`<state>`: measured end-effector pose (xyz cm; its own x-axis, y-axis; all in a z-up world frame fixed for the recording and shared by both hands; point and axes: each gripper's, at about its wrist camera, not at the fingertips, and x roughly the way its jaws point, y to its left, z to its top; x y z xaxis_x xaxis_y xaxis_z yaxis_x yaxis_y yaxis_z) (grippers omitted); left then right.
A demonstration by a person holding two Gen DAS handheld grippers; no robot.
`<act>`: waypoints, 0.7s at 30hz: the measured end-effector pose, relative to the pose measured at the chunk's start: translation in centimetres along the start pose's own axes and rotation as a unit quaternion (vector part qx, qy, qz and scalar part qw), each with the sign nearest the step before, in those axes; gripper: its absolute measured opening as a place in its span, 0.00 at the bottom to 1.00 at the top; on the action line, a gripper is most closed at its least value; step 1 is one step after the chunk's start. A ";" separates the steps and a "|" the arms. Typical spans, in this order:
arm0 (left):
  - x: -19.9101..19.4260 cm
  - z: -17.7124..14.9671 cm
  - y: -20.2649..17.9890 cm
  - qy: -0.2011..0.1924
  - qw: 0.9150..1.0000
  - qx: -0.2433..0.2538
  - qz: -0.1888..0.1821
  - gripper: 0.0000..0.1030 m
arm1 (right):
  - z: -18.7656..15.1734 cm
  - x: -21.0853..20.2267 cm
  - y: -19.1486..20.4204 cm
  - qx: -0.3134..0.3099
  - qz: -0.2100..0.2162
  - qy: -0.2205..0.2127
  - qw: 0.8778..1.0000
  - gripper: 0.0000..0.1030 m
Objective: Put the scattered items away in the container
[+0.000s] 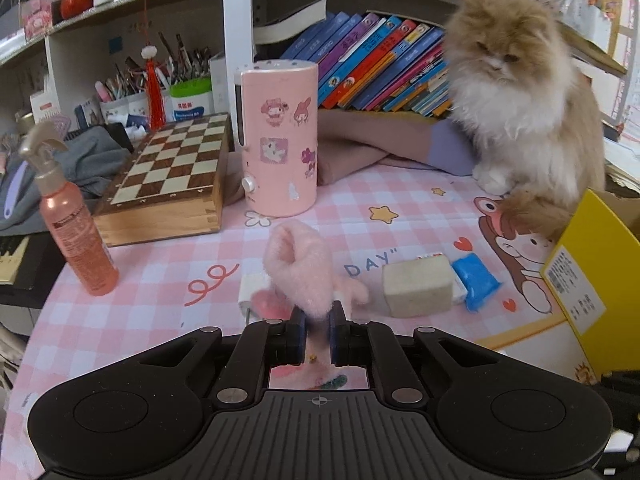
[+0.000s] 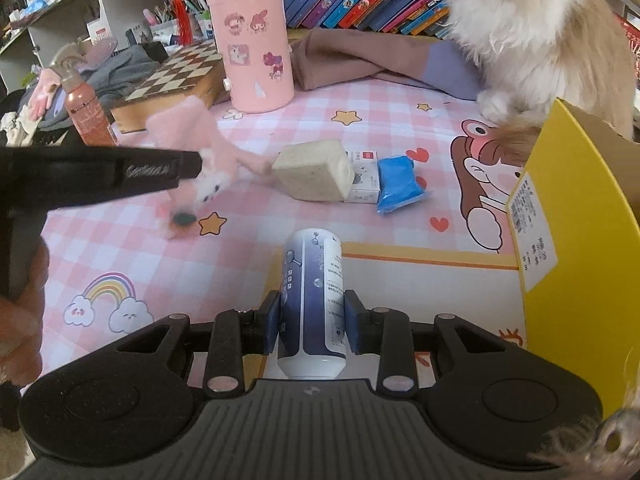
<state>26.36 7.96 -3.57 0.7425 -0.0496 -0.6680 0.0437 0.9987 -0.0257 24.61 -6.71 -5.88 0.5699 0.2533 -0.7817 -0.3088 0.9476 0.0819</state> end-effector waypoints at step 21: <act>-11.2 -5.8 -0.2 -0.026 0.999 0.020 -0.018 0.09 | -5.4 -7.7 2.0 -0.011 0.005 -0.020 1.000 0.30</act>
<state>14.17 8.34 -0.35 0.7733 -0.0864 -0.6281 0.0970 0.9951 -0.0174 15.48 -7.79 -3.09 0.5962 0.2704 -0.7560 -0.3311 0.9406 0.0753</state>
